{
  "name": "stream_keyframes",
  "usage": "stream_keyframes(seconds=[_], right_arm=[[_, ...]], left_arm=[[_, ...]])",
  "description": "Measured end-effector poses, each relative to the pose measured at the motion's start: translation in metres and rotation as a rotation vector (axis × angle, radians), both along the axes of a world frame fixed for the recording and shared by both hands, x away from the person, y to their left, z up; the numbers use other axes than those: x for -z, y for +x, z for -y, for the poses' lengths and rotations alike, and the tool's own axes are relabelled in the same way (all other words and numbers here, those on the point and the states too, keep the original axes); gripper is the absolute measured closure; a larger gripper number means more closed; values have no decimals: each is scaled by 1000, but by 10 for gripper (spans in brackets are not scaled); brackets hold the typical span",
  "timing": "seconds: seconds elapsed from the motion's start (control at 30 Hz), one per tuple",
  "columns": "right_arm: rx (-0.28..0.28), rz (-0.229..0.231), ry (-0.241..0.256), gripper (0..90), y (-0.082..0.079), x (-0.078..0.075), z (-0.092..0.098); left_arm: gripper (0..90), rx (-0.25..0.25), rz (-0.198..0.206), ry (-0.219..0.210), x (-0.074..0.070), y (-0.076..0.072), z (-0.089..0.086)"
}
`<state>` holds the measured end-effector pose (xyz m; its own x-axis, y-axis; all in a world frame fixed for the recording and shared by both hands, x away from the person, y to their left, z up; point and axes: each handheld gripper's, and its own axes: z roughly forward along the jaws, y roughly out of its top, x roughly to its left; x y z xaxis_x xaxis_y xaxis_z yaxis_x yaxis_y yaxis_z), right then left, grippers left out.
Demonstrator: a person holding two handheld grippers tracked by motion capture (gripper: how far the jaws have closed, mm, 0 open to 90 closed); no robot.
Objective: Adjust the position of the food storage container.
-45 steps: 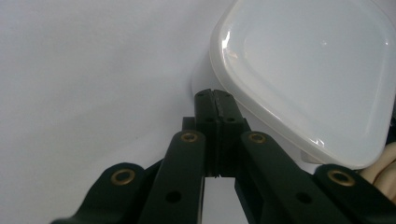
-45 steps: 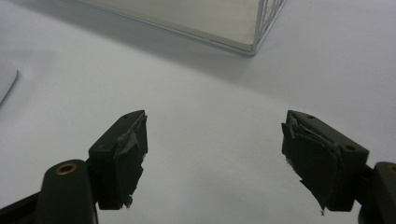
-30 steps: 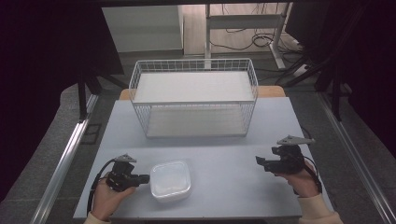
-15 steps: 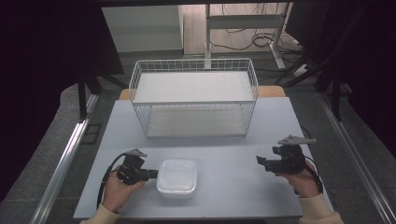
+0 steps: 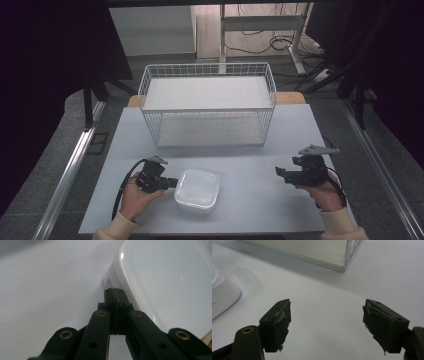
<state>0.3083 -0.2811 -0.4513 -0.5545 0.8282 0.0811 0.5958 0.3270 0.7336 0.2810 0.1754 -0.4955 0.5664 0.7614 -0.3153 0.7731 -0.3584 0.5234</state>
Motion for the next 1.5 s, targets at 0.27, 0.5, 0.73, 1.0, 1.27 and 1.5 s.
stream_keyframes(seconds=[0.27,0.5,0.73,1.0,1.27,1.5], right_arm=[[0,-2,-2,221,0,1,1],[4,-4,0,221,0,1,2],[7,0,-2,221,0,0,2],[-1,-2,-6,221,0,1,-1],[4,0,-6,221,-1,0,0],[7,0,-7,221,0,1,2]], left_arm=[[899,17,10,5,-1,8,12],[899,3,29,11,-7,-3,-1],[899,-18,34,12,-7,-30,-19],[899,3,23,4,0,-56,-18],[899,67,3,10,7,-58,3],[899,80,7,19,5,-53,12]])
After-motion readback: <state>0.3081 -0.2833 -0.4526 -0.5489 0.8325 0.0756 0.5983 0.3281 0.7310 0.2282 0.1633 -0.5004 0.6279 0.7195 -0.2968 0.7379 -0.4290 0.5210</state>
